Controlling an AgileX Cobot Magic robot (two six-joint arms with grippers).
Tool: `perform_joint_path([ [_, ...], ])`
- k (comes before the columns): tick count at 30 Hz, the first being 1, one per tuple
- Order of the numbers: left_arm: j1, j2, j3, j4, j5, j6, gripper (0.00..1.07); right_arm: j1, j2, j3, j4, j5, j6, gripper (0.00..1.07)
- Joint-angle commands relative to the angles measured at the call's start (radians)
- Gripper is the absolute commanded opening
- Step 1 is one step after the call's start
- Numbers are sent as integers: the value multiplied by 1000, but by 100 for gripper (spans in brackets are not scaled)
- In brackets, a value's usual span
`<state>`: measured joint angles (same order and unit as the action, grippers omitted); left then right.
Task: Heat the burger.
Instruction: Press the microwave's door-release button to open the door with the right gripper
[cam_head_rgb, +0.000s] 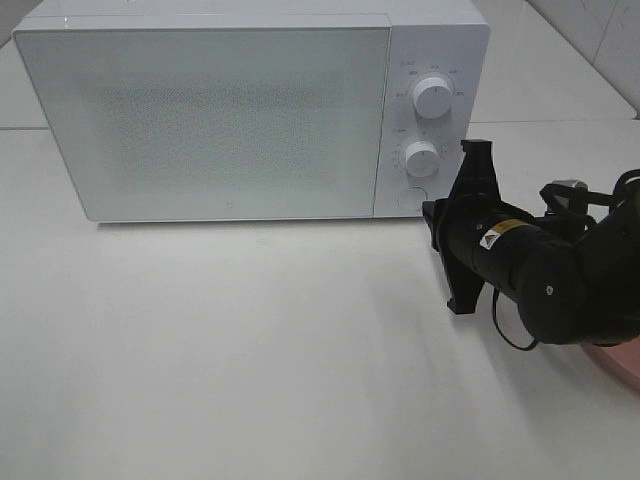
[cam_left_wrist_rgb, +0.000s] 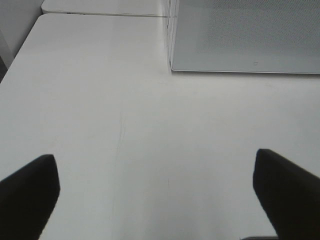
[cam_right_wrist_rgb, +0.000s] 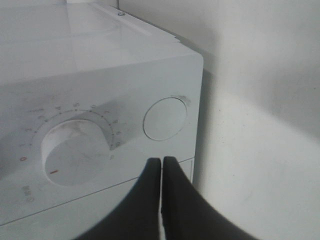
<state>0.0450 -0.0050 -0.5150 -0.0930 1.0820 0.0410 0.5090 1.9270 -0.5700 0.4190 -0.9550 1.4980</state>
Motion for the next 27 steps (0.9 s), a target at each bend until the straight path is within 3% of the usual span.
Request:
perform_joint_path([
  [1,-1,-17,-1,-4,-13,-2,98,-16,20,-5,-61,-7,49,0],
  [13,-1,-17,-1,-4,-13,-2,98,-16,87,-10,-48,-85,65,0],
  [27,-1,-17,-1,-4,-13,-2,98,-16,148,-131,5,-72,31,0],
])
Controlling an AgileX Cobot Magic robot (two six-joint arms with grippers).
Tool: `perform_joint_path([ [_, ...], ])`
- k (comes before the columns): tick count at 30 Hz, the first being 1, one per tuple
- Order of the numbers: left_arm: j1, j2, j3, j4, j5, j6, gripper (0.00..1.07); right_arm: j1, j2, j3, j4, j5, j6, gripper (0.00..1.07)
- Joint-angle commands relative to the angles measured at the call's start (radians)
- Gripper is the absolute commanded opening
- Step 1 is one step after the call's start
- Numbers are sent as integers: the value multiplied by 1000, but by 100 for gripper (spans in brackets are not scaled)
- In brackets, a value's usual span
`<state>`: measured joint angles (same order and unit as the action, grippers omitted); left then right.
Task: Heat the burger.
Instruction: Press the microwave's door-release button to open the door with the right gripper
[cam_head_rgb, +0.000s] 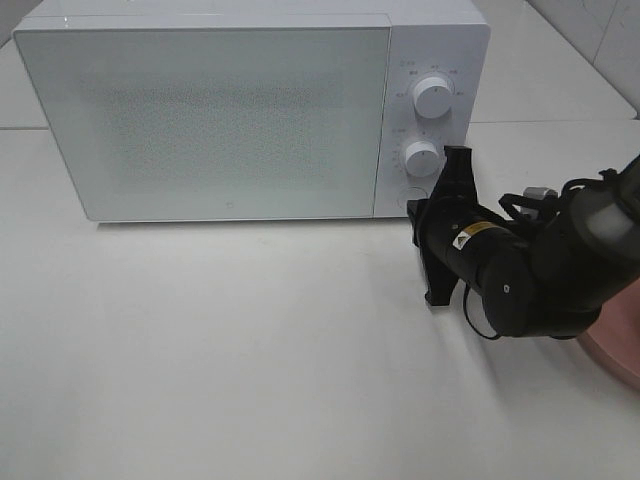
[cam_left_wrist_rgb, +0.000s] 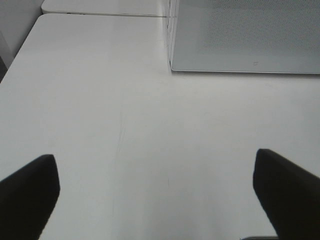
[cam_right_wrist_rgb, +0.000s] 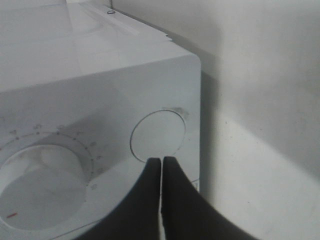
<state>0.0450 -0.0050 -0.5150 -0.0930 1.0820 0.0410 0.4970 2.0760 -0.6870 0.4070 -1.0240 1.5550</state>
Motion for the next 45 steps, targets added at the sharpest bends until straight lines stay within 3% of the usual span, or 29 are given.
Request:
perform_joint_path([
  [1,-1,-17,-1,-4,-13,-2,98,-4,-1,-23,33,-1,-45,0],
  [21,-1,-17,-1,-4,-13,-2,98,-4,58,-89,119,21,-86,0],
  [45,-1,-17,-1,-4,-13,-2,98,-2,69,-98,93,9,-85,0],
])
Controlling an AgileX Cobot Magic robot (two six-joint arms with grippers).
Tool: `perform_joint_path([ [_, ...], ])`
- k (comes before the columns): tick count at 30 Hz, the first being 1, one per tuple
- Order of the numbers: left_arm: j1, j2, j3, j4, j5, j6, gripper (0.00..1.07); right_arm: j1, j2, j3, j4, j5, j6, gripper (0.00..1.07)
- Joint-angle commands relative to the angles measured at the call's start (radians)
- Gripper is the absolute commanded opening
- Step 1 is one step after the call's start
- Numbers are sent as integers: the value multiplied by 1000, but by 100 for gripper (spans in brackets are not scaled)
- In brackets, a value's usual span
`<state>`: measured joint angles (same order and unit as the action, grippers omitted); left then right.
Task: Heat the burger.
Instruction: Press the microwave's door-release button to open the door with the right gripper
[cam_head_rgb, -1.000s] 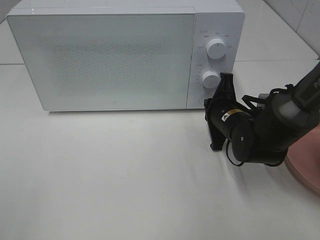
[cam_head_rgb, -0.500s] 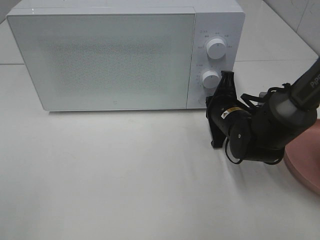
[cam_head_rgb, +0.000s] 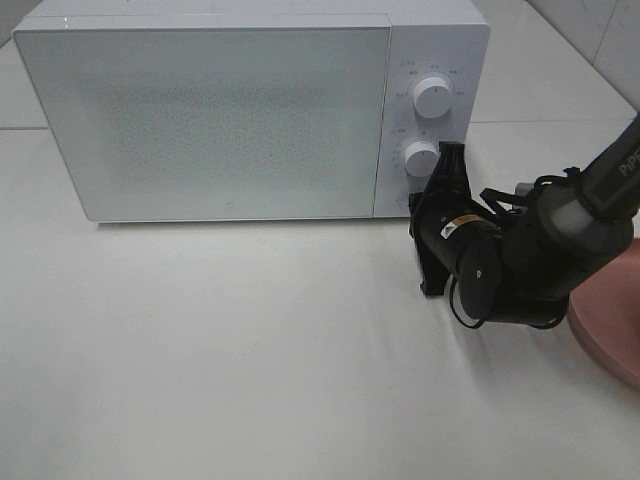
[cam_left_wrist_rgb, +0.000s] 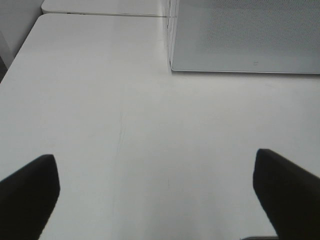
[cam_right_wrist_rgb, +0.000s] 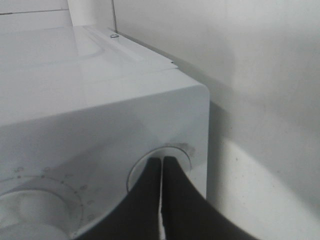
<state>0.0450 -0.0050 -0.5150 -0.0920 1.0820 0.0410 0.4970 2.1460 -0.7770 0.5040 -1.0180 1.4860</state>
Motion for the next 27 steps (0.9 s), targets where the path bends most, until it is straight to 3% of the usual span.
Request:
perform_joint_path([
  [1,-1,-17,-1,-5,-13,-2,98,-2,-1,-8,-3,3,-16,0],
  [18,-1,-17,-1,-5,-13,-2,98,-2,7,-58,37,-10,-49,0],
  [27,-1,-17,-1,-5,-13,-2,98,-4,10,-146,106,-26,-163,0],
])
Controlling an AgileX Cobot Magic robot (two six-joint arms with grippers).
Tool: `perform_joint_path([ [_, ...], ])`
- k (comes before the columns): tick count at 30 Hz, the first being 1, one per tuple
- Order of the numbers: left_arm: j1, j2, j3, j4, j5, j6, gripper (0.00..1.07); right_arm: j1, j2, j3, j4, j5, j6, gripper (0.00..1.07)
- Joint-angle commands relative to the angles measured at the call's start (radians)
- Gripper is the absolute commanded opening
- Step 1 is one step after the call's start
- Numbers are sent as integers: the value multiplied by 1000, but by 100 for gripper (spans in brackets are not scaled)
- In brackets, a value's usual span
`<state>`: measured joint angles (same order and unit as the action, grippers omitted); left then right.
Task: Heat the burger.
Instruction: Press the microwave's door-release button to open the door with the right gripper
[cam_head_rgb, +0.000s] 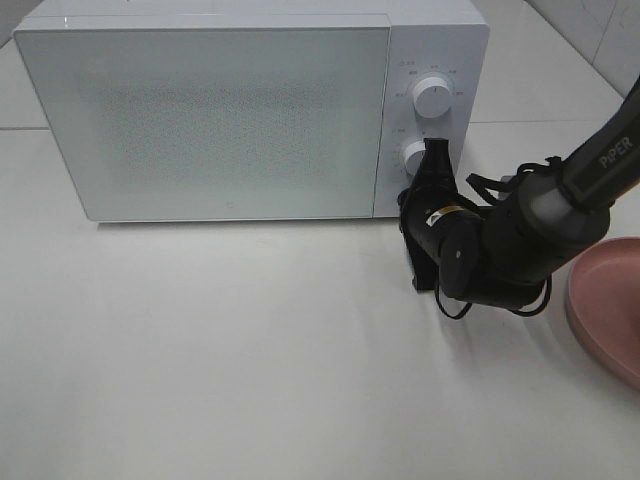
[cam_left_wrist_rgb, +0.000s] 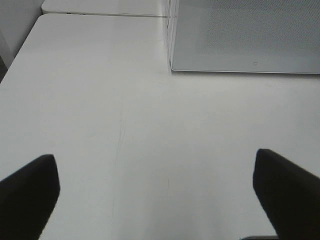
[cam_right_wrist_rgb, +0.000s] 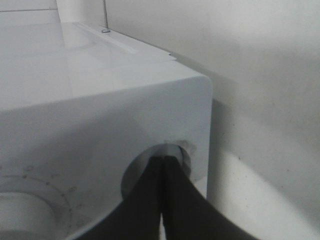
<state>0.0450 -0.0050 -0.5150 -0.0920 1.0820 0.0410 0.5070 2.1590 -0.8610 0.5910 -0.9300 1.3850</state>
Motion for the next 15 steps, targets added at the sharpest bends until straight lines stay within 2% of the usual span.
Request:
perform_joint_path([
  [1,-1,-17,-1,-5,-13,-2,98,-14,-3,-76,28,-144,-90,0],
  [15,-1,-17,-1,-5,-13,-2,98,-14,36,-133,41,-261,-87,0],
])
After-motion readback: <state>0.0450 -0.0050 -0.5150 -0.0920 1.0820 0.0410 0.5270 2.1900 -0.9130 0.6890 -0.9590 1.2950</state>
